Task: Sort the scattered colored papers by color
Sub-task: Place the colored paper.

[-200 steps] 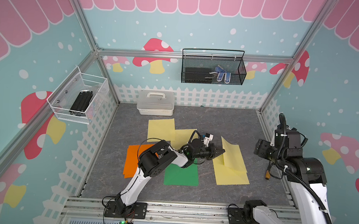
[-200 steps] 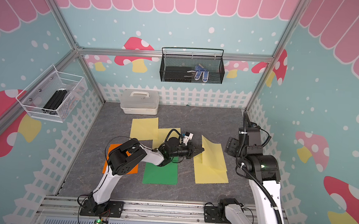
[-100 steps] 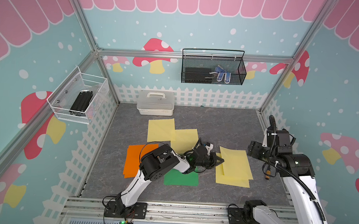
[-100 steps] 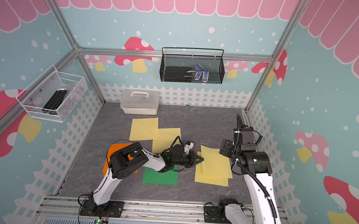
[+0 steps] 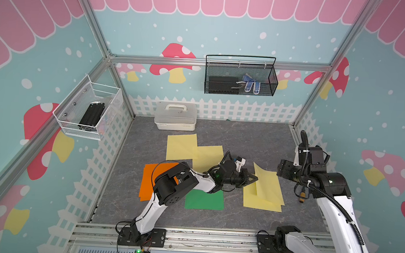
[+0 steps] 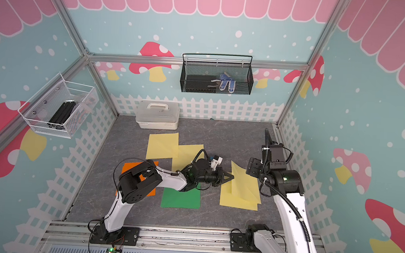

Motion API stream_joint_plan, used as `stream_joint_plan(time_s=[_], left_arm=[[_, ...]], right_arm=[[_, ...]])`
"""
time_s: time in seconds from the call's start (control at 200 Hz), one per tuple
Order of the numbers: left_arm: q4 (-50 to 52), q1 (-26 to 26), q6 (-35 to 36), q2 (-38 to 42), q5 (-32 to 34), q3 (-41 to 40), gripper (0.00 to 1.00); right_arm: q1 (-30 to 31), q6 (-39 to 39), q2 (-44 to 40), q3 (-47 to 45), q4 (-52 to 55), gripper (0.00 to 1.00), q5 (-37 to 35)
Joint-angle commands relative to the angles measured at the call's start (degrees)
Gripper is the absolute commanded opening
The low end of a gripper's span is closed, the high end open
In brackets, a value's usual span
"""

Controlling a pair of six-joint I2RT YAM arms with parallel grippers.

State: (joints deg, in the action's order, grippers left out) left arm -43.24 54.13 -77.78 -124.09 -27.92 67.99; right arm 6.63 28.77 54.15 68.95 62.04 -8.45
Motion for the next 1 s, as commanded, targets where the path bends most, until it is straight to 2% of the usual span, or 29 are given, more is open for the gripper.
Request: stream_joint_plan(time_s=[0.0, 0.11, 0.65, 0.996], left_arm=[[3.0, 0.7, 0.3, 3.5, -3.0, 1.7, 0.0], [7.0, 0.7, 1.9, 5.1, -3.6, 1.6, 0.0], [4.3, 0.8, -1.0, 2.2, -5.0, -2.2, 0.0], [12.3, 0.5, 0.8, -0.5, -7.8, 0.1, 0.0]], right_arm=[[-0.2, -0.4, 0.2, -0.7, -0.6, 0.8, -0.2], [-0.3, -0.5, 0.3, -0.4, -0.8, 0.8, -0.3], [-0.3, -1.3, 1.3, -0.7, -1.5, 0.8, -1.0], [-0.2, -1.1, 1.7, -2.0, -2.2, 0.8, -0.2]])
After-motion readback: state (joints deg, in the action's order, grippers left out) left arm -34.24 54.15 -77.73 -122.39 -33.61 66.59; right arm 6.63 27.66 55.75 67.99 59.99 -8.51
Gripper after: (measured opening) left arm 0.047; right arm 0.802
